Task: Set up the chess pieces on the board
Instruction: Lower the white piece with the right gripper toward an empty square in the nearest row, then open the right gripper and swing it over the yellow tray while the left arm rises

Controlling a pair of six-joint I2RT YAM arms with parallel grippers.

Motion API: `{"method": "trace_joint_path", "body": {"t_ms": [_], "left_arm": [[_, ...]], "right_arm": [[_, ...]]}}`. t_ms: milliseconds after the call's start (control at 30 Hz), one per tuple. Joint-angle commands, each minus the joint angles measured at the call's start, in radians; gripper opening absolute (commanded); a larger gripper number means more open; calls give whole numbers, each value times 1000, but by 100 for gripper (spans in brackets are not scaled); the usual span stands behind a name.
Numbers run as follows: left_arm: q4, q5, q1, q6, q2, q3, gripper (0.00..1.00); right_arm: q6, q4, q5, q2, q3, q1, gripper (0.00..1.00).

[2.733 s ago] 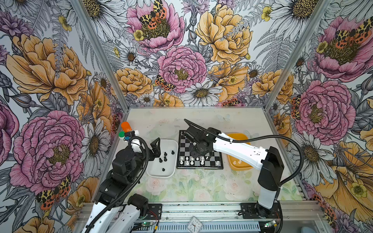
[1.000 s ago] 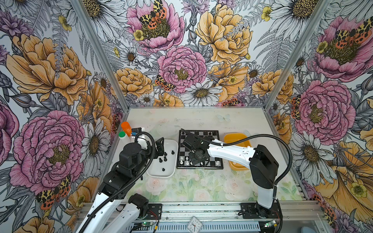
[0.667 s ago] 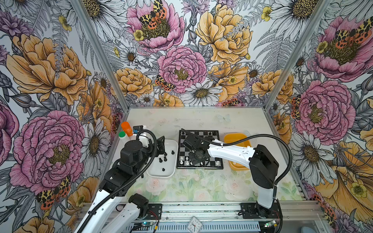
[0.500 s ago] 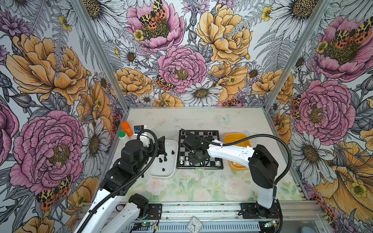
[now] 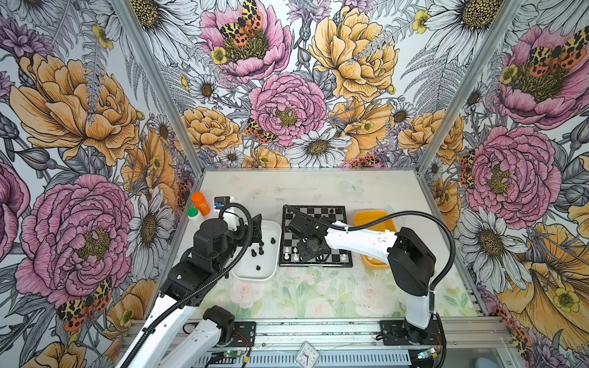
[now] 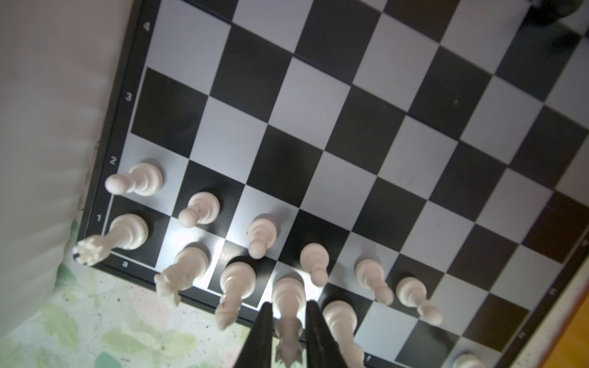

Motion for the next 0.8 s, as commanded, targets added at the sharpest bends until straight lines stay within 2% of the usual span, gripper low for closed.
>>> {"method": "trace_joint_path", "body": {"t_ms": [0,500,667,767], "left_arm": [[38,5,-3,27,16,31,99],[55,5,1,35,30,54,99],[93,15,-3,39,50,64,99],[141,41,-10,37,78,58,99]], "right_arm": [[10,10,-3,10,-3,-4,29],[-25,-12,-2,-69,94,-31,32],[-69,-43,8,-130,177,-90,33],[-83,-69,23,-190,169,-175,34]]}}
